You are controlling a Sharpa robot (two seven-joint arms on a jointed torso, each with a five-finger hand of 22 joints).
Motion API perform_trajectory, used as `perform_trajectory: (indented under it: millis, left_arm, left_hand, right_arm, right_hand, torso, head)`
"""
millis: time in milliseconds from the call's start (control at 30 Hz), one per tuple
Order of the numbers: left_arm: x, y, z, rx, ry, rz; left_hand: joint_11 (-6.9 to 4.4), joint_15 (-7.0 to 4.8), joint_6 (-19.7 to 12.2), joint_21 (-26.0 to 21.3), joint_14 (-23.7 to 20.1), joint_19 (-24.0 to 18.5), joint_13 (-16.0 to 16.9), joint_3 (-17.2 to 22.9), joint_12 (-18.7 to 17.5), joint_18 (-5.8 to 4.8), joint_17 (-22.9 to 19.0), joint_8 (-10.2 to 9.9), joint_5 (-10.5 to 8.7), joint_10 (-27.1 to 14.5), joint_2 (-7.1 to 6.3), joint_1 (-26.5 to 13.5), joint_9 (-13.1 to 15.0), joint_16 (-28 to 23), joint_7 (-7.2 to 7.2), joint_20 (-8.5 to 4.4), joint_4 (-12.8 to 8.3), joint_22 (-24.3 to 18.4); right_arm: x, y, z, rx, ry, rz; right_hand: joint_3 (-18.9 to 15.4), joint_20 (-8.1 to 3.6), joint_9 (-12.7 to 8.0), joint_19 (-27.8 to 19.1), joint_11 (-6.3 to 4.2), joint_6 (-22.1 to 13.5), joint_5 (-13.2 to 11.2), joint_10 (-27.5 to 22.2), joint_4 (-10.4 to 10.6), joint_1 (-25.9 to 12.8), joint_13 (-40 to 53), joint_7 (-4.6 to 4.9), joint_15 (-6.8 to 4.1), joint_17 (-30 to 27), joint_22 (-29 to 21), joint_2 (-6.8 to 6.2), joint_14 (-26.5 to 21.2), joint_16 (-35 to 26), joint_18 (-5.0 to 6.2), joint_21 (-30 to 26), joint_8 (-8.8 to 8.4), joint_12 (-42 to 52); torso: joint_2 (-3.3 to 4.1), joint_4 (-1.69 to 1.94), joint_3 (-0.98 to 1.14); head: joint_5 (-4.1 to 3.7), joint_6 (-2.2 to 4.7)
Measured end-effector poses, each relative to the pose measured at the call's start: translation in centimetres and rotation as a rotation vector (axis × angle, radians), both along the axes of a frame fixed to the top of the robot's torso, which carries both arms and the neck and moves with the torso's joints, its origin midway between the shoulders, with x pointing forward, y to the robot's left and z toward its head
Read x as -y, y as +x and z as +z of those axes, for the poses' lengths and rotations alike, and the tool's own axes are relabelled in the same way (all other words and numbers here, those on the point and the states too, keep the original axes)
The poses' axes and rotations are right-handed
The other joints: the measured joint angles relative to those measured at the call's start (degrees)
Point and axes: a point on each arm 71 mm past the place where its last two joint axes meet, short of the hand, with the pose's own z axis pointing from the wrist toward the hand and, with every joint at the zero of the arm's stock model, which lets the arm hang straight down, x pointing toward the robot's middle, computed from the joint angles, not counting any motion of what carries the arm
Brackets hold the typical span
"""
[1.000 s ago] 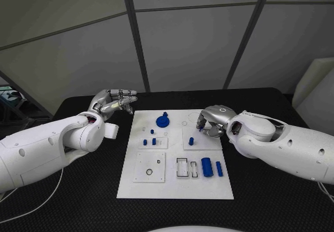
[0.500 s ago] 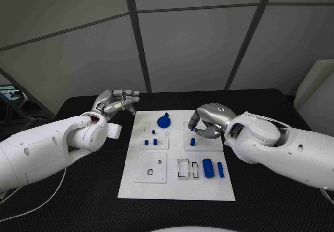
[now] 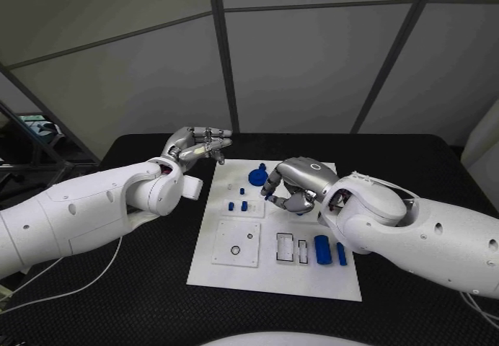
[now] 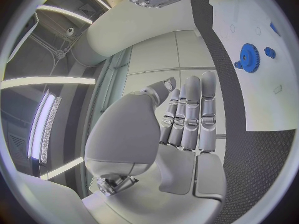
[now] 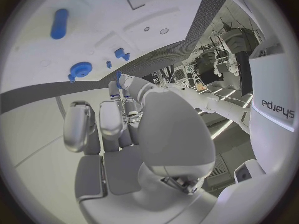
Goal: Assemble the parts on the task board
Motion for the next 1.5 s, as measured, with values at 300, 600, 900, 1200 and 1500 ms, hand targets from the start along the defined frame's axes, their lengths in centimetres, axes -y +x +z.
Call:
perform_trajectory:
  millis: [300, 600, 900, 1200, 1500]
  left_arm:
    - [1.2, 0.1, -0.1, -0.001, -0.009, -0.019]
    - [1.7, 0.2, -0.1, -0.003, -0.013, -0.027]
    - [1.8, 0.3, -0.2, -0.004, -0.013, -0.027]
    - [1.9, 0.3, -0.2, -0.005, -0.014, -0.030]
    - [2.0, 0.4, -0.2, -0.005, -0.015, -0.032]
  left_hand:
    - [0.00, 0.20, 0.0, 0.0, -0.2, 0.0, 0.0, 0.0, 0.0, 0.00, 0.0, -0.2, 0.00, 0.0, 0.00, 0.0, 0.0, 0.0, 0.00, 0.00, 0.0, 0.0]
    - [-0.10, 0.20, 0.0, 0.0, -0.2, 0.0, -0.1, -0.3, 0.2, 0.00, -0.1, -0.2, 0.00, -0.1, 0.01, 0.0, -0.1, 0.0, 0.00, 0.00, 0.0, 0.0]
    - [0.01, 0.20, 0.0, 0.0, -0.2, 0.0, -0.1, -0.3, 0.2, -0.01, -0.2, -0.2, 0.00, -0.4, 0.23, -0.2, 0.0, 0.0, 0.00, 0.00, 0.0, 0.0]
    - [0.01, 0.20, 0.0, 0.0, -0.2, 0.0, -0.1, -0.3, 0.2, -0.01, -0.2, -0.2, 0.00, -0.4, 0.23, -0.2, 0.0, 0.0, -0.01, 0.00, 0.0, 0.0]
    - [0.01, 0.20, -0.2, 0.0, -0.2, -0.2, -0.1, -0.3, 0.2, -0.02, -0.2, -0.2, 0.00, -0.4, 0.23, -0.2, 0.0, 0.0, 0.21, 0.21, 0.0, 0.0]
  right_arm:
    - [-2.2, -1.3, -3.4, -0.102, 0.018, 0.046]
    - [-2.8, -1.5, -4.7, -0.143, 0.004, 0.064]
    - [-3.0, -1.6, -5.4, -0.171, -0.019, 0.076]
    - [-3.1, -1.7, -5.9, -0.190, -0.039, 0.086]
    - [-3.3, -1.8, -6.1, -0.199, -0.051, 0.090]
  right_hand:
    - [0.1, 0.00, 0.0, 0.0, 0.00, 0.0, 0.0, 0.0, 0.1, 0.0, 0.0, 0.00, 0.00, -0.1, 0.0, -0.01, 0.0, 0.0, 0.00, 0.0, 0.00, -0.3]
    - [0.3, 0.00, 0.0, 0.0, 0.00, -0.2, 0.0, 0.0, 0.0, -0.1, 0.3, 0.20, 0.00, -0.1, 0.0, -0.09, 0.0, 0.0, 0.00, 0.0, -0.23, -0.5]
    - [0.3, 0.00, 0.0, 0.0, 0.00, -0.2, 0.0, 0.0, 0.0, -0.1, 0.3, 0.20, 0.00, -0.1, 0.0, -0.10, 0.0, 0.2, 0.01, 0.0, -0.23, -0.3]
    - [0.3, 0.00, -0.1, 0.0, -0.01, -0.2, -0.1, 0.0, 0.0, -0.3, 0.3, 0.20, 0.00, -0.1, 0.0, -0.32, 0.0, 0.2, 0.01, 0.0, -0.23, -0.3]
    - [0.2, 0.00, -0.1, 0.0, -0.01, -0.2, -0.1, 0.0, 0.0, -0.5, 0.7, 0.20, 0.00, -0.1, 0.0, -0.47, 0.0, 0.2, 0.01, 0.0, -0.23, -0.3]
  torso:
    - [-0.03, -0.02, -0.01]
    - [-0.03, -0.05, 0.03]
    - [-0.03, -0.05, 0.05]
    - [-0.03, -0.05, 0.03]
    - [-0.03, -0.05, 0.03]
  head:
    - [1.78, -0.65]
    - [2.69, -1.25]
    - [3.35, -1.73]
    - [3.47, -2.01]
    - [3.58, -2.13]
